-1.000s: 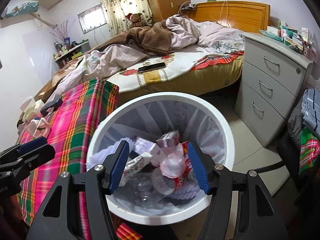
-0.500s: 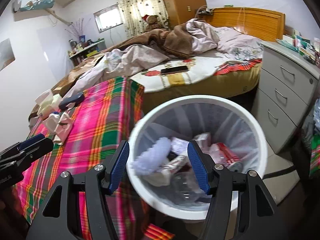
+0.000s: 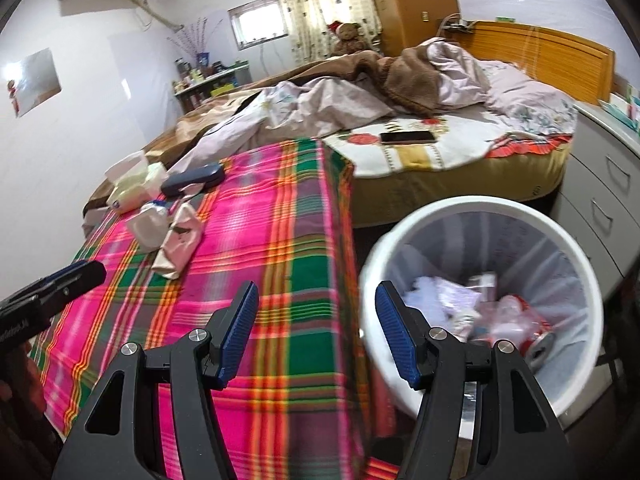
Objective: Collect trash
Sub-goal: 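Move both tools back over the plaid cloth toward the bag and yogurt cup, then grasp the white paper bag with the right tool while the left tool grasps the yogurt cup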
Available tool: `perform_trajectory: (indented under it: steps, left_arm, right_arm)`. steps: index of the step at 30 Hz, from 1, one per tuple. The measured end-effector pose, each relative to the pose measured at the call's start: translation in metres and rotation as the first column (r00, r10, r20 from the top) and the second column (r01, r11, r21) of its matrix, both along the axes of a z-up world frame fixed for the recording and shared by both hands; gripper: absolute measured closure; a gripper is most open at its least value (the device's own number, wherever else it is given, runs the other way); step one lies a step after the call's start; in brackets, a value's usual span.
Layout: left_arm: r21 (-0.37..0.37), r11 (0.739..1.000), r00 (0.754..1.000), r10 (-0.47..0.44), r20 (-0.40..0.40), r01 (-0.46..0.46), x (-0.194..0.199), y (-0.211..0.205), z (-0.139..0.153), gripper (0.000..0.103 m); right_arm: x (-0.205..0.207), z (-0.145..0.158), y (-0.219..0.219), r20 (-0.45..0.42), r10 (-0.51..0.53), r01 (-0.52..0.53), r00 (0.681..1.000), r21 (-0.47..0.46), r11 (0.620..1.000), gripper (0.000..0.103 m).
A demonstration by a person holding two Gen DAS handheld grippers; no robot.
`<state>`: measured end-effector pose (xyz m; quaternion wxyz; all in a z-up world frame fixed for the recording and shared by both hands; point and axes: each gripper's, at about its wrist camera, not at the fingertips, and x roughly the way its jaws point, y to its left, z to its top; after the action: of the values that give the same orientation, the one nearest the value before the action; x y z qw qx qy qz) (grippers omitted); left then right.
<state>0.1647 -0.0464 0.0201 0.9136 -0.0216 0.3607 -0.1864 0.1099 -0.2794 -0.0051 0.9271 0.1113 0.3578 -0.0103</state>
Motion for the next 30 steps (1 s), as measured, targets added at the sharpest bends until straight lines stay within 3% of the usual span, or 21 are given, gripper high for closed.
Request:
perform_trajectory:
  steps: [9, 12, 25, 26, 28, 30]
  left_arm:
    - [0.003, 0.995, 0.995, 0.095, -0.029, -0.095, 0.021, 0.047, -0.012, 0.038]
    - [-0.019, 0.995, 0.995, 0.096, -0.042, -0.096, 0.029, 0.058, -0.014, 0.038]
    - [0.027, 0.997, 0.995, 0.073, -0.072, -0.071, 0.081, 0.060, -0.028, 0.037]
    - [0.022, 0.998, 0.995, 0.066, -0.081, -0.064, 0.085, 0.059, -0.029, 0.037]
    - [0.005, 0.998, 0.994, 0.066, -0.086, -0.066, 0.091, 0.060, -0.031, 0.037]
    - [-0.008, 0.998, 0.994, 0.058, -0.090, -0.059, 0.096, 0.058, -0.031, 0.037]
  right_arm:
    - [0.035, -0.001, 0.045, -0.019, 0.100, -0.100, 0.995, 0.015, 0.995, 0.041]
    - [0.049, -0.002, 0.061, -0.025, 0.137, -0.136, 0.990, 0.012, 0.991, 0.041]
    - [0.102, -0.021, 0.098, -0.100, 0.234, -0.233, 0.967, 0.024, 0.972, 0.041]
    - [0.105, -0.023, 0.100, -0.106, 0.240, -0.239, 0.965, 0.024, 0.971, 0.043]
    - [0.110, -0.026, 0.103, -0.119, 0.250, -0.249, 0.961, 0.016, 0.968, 0.058]
    - [0.114, -0.029, 0.103, -0.132, 0.256, -0.255, 0.958, 0.024, 0.967, 0.066]
